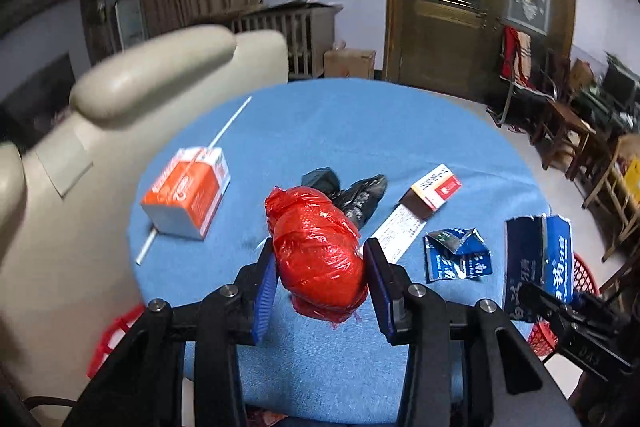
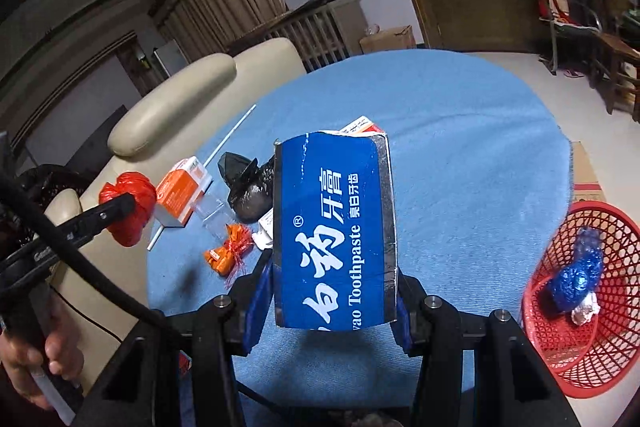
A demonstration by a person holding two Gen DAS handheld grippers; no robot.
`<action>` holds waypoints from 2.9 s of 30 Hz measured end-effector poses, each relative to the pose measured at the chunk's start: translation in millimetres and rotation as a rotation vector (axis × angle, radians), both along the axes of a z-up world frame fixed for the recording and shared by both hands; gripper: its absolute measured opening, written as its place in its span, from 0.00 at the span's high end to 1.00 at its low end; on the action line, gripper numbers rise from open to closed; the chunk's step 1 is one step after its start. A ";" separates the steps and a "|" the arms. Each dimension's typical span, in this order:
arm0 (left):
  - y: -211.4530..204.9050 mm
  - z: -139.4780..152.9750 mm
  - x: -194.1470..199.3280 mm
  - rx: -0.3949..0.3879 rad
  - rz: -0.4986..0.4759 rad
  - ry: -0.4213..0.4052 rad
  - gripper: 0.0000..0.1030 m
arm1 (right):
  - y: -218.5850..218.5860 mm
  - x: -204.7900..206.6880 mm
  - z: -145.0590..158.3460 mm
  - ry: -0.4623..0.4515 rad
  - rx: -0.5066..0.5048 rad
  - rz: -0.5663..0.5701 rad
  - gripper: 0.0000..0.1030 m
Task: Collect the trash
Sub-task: 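Carry the red bag with the left tool while the right tool carries the toothpaste box toward the basket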
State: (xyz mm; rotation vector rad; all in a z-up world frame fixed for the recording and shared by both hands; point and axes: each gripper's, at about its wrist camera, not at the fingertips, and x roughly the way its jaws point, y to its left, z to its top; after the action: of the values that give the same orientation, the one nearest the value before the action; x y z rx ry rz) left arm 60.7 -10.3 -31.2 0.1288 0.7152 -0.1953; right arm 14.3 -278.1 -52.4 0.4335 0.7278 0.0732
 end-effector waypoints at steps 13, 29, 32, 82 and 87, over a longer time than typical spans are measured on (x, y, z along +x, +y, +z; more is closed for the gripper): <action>-37.6 6.7 -26.3 0.062 -0.067 -0.037 0.57 | -23.6 -21.7 1.9 -0.026 0.021 -0.065 0.48; -71.2 5.1 -44.4 0.114 -0.130 -0.052 0.57 | -46.2 -41.3 -2.2 -0.033 0.062 -0.105 0.48; -77.9 5.3 -47.1 0.121 -0.142 -0.053 0.57 | -52.5 -46.2 -3.5 -0.033 0.072 -0.116 0.48; -132.9 -4.7 -62.3 0.194 -0.241 -0.046 0.57 | -96.9 -78.8 -18.6 -0.021 0.173 -0.214 0.48; -137.4 -5.5 -63.1 0.203 -0.251 -0.046 0.57 | -100.1 -80.7 -20.9 -0.020 0.185 -0.222 0.48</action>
State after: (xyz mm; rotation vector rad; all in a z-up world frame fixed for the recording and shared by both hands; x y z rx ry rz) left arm -2.5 -147.7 -36.8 0.4171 0.6706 -0.3582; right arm -66.4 -378.2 -73.2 0.6871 0.6520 -0.0648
